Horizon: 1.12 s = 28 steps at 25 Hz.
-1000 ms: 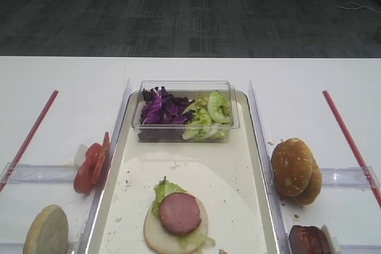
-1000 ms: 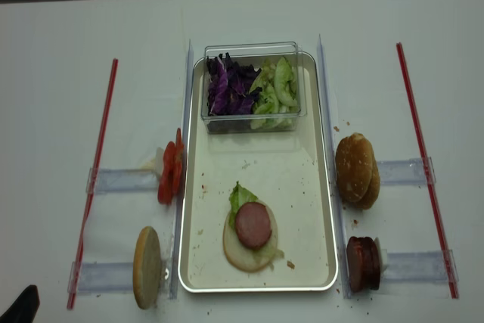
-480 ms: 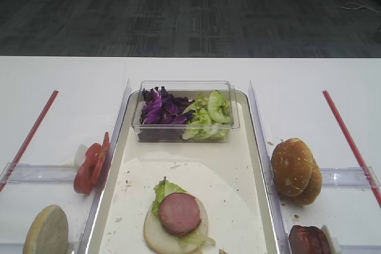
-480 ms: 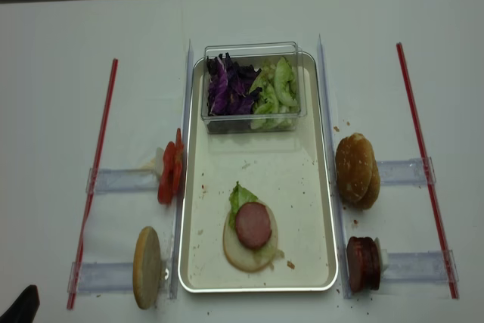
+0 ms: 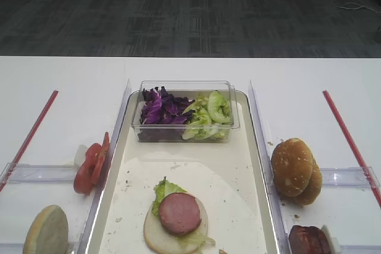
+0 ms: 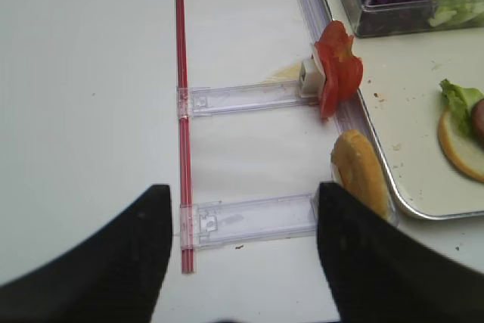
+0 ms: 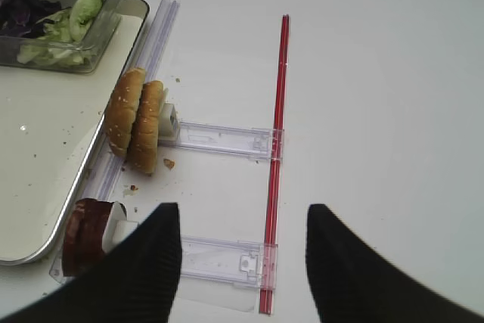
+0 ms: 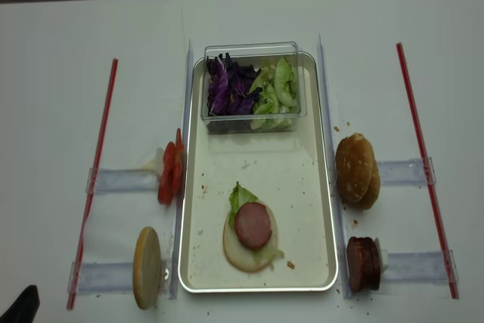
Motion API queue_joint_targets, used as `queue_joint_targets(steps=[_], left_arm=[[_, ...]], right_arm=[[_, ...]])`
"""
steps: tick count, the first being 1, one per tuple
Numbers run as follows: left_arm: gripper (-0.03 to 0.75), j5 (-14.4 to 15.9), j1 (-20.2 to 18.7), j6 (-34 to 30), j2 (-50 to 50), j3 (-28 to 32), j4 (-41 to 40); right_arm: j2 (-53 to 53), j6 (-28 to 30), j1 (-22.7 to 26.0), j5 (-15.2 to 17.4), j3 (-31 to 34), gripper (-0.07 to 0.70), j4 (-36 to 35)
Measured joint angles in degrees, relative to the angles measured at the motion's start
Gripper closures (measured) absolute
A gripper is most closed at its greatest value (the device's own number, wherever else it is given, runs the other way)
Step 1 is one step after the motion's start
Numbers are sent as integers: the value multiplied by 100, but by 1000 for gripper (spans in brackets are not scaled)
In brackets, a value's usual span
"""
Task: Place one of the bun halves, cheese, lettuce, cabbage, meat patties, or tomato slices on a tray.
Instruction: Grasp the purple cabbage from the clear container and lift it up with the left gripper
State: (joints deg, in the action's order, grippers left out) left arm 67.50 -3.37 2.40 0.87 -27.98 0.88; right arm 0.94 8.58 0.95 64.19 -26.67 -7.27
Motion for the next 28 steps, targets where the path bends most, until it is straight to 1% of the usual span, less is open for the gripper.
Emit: queue_joint_targets(steps=[14, 28], left_arm=[[288, 0, 0, 0, -37, 0, 0], [288, 57, 0, 0, -1838, -57, 0]], right_arm=[[0, 0, 0, 0, 0, 244, 0], [0, -10, 0, 0, 0, 244, 0]])
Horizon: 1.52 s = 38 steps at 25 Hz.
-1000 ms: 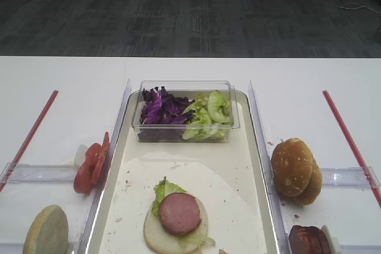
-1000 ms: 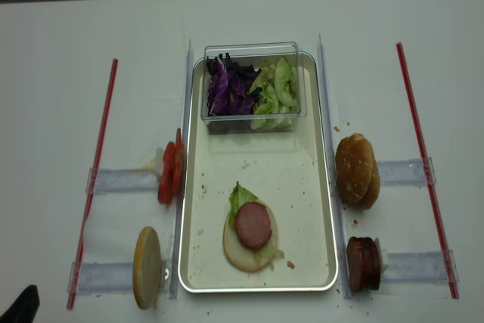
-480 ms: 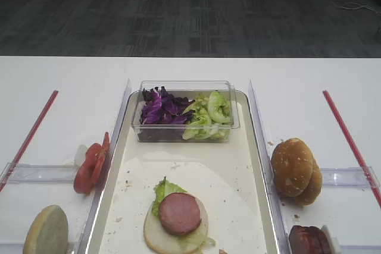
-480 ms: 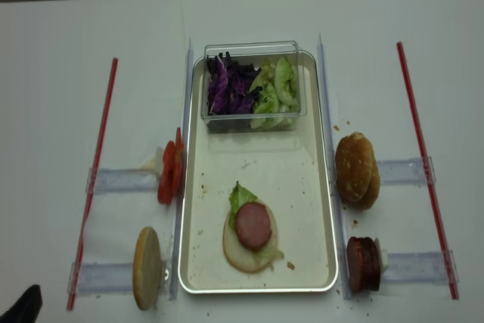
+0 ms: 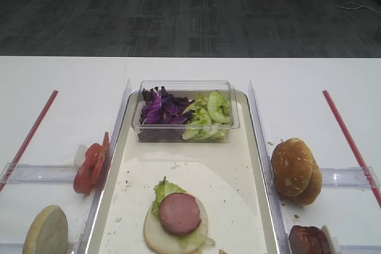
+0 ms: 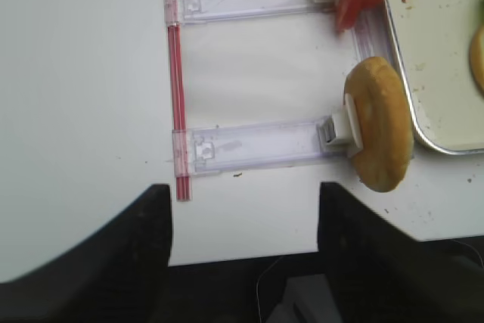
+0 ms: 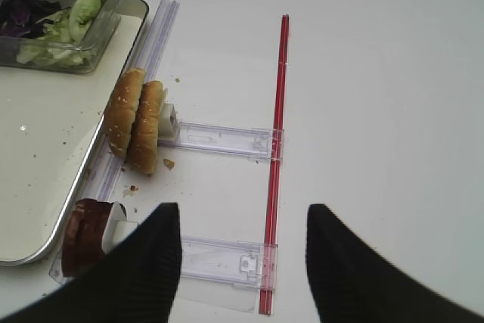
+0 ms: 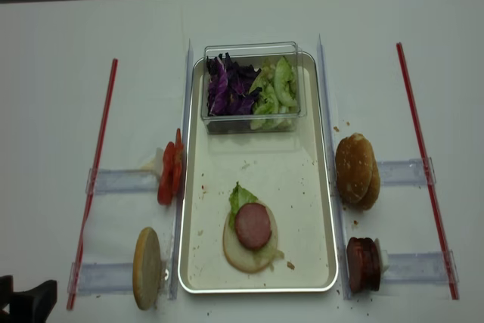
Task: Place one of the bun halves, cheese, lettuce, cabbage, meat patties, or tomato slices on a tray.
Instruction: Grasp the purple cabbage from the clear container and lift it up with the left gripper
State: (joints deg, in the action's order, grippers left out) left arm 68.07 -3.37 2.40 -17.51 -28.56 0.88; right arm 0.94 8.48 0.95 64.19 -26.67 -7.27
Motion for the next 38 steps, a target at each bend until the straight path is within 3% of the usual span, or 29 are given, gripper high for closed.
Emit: queue_joint_targets(steps=[29, 38], left_arm=[[288, 91, 0, 109, -3549, -1722, -11], [288, -176, 0, 109, -4639, -2169, -11]], right_arm=[[0, 0, 0, 0, 0, 244, 0], [0, -38, 0, 0, 0, 244, 0]])
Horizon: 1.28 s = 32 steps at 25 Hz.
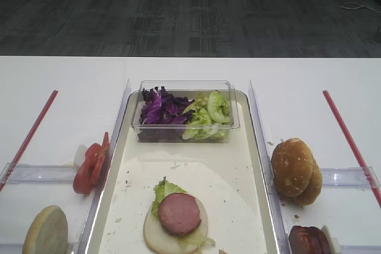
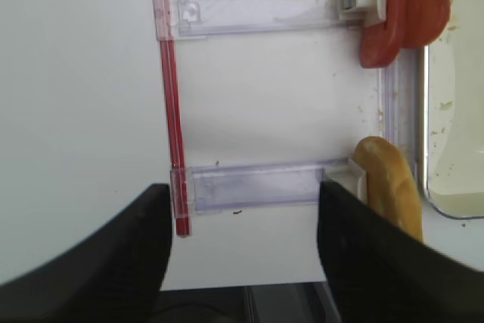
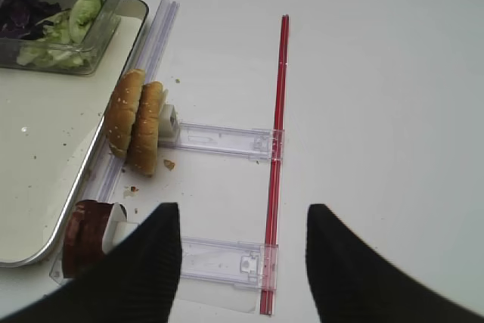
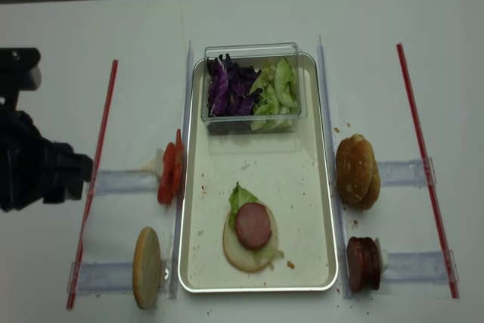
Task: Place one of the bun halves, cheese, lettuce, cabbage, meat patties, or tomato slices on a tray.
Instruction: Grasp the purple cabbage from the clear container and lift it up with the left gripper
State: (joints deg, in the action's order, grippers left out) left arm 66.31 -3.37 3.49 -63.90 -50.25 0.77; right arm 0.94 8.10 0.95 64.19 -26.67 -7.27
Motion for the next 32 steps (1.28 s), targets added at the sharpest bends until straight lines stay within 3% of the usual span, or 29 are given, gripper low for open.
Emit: queue_joint_targets(steps=[16, 32], left_arm=[[288, -102, 0, -83, -1698, -1410, 0], [288, -21, 0, -83, -3405, -2875, 0]], right_arm=[[0, 10, 0, 0, 0, 244, 0], [0, 10, 0, 0, 0, 244, 0]])
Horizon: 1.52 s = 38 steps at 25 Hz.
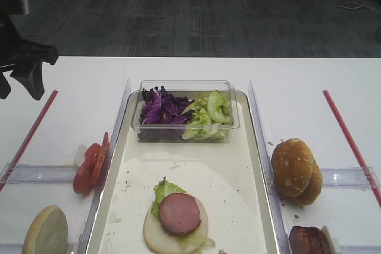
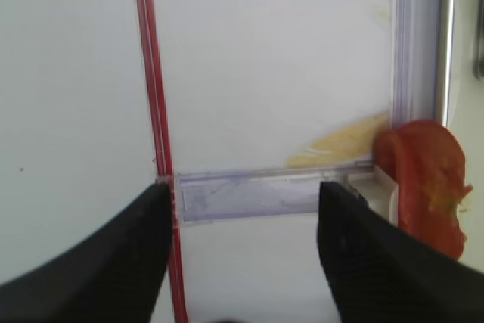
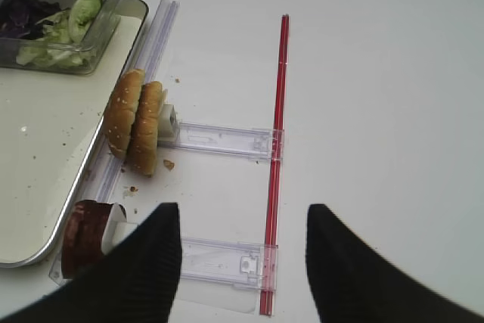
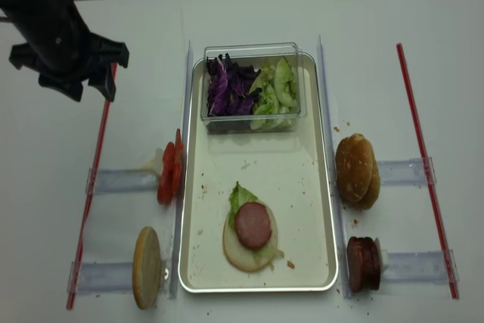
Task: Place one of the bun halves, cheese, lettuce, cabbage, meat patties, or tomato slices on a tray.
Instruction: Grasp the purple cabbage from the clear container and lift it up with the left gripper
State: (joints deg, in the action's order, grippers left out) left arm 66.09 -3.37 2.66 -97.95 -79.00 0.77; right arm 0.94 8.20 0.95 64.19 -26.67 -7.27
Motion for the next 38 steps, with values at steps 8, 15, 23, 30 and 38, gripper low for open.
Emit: queue_joint_targets(steps=[8, 15, 23, 30, 38], left_arm=[[288, 169, 0, 0, -737, -897, 10], [288, 343, 0, 0, -1324, -1541, 10], [288, 389, 0, 0, -1660, -1940, 10], [288, 402, 0, 38, -1748, -2022, 38], [288, 402, -26, 49, -1756, -2022, 698]], right_arm=[[0, -59, 0, 0, 0, 244, 54], [0, -70, 0, 0, 0, 244, 64], [0, -100, 0, 0, 0, 244, 64], [0, -100, 0, 0, 0, 244, 64], [0, -114, 0, 0, 0, 244, 64]])
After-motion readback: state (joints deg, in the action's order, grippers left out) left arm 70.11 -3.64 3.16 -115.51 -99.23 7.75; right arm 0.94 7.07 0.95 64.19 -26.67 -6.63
